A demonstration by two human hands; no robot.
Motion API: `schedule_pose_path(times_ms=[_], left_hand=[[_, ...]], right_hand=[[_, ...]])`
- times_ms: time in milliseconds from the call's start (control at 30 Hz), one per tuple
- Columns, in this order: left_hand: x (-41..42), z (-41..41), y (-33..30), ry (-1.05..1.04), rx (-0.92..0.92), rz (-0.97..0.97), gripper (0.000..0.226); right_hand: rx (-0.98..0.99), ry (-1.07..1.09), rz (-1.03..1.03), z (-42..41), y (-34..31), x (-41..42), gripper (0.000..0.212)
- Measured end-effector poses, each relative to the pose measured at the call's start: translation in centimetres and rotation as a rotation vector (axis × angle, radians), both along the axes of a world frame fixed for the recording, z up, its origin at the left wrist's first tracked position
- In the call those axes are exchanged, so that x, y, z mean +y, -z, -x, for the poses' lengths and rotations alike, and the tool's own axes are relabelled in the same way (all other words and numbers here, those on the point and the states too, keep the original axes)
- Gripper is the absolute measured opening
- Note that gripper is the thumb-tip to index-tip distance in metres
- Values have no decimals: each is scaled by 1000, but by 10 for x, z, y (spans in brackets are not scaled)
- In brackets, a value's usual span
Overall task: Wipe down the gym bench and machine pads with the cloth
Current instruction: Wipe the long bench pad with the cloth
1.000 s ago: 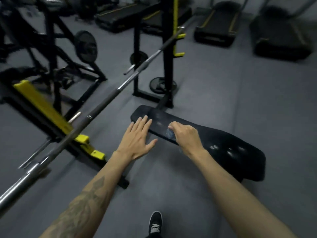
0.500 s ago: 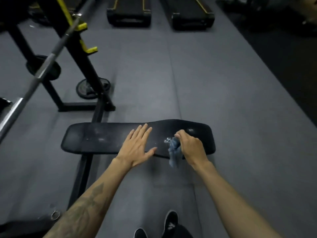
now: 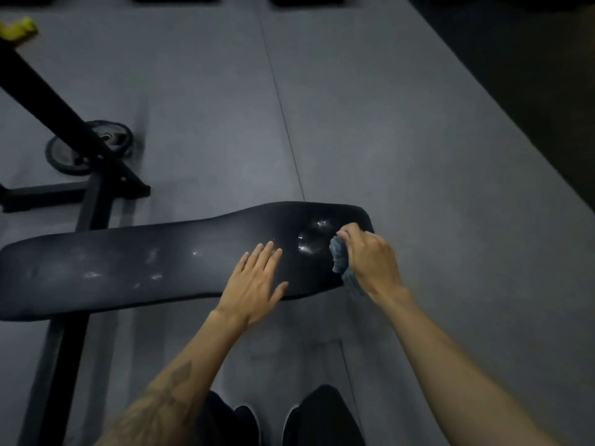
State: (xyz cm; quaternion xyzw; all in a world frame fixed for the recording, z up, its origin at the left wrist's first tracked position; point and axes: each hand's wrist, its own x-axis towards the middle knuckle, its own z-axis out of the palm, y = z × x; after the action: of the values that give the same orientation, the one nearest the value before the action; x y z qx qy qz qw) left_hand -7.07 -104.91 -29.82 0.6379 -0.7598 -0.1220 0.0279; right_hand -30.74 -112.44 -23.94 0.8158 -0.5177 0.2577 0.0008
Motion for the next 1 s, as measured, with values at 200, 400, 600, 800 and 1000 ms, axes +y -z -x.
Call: schedule_pose_path(times_ms=[200, 400, 600, 800, 1000], left_hand=[[-30, 8, 166, 21, 63, 96, 56], [-51, 8, 286, 156, 169, 377, 33], [-54, 18, 308, 121, 92, 647, 26], [-70, 23, 296, 112, 77, 649, 11], [-69, 24, 301, 82, 128, 670, 9]], right_hand=[[-73, -27, -71, -19, 210, 7, 16], [-142, 8, -172, -36, 351, 32, 57], [2, -178, -133, -10, 372, 23, 62], [-275, 27, -129, -1, 372, 7, 55], [-88, 254, -9, -19, 373, 20, 39]])
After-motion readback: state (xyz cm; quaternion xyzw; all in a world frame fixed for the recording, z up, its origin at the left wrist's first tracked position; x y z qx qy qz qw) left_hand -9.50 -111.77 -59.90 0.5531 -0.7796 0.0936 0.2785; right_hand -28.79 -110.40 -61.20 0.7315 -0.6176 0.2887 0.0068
